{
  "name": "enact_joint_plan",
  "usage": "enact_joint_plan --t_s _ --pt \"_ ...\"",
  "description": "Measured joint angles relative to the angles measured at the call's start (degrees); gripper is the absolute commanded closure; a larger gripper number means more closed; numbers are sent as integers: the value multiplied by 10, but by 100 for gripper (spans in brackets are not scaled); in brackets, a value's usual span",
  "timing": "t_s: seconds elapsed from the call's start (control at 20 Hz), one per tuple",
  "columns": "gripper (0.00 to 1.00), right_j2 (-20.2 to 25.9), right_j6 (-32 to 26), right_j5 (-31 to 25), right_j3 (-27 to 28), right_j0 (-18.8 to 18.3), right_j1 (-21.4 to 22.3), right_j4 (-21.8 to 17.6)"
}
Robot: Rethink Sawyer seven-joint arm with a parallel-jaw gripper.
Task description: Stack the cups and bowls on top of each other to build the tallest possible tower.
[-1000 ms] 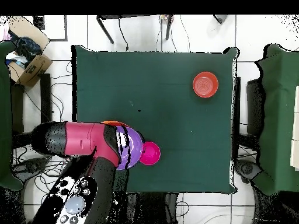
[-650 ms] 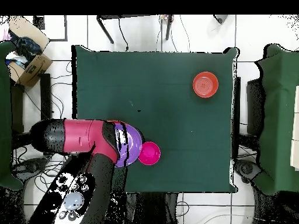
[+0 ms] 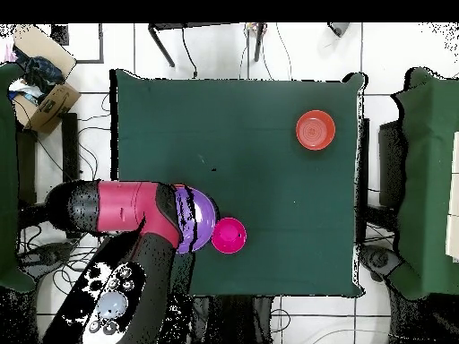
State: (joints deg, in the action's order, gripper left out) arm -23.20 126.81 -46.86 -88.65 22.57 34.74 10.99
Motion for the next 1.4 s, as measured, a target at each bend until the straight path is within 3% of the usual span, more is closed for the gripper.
enact_joint_plan --t_s 1.05,1.4 --pt "0 -2 0 0 0 0 0 0" --pt "0 -2 0 -1 0 -1 17 0"
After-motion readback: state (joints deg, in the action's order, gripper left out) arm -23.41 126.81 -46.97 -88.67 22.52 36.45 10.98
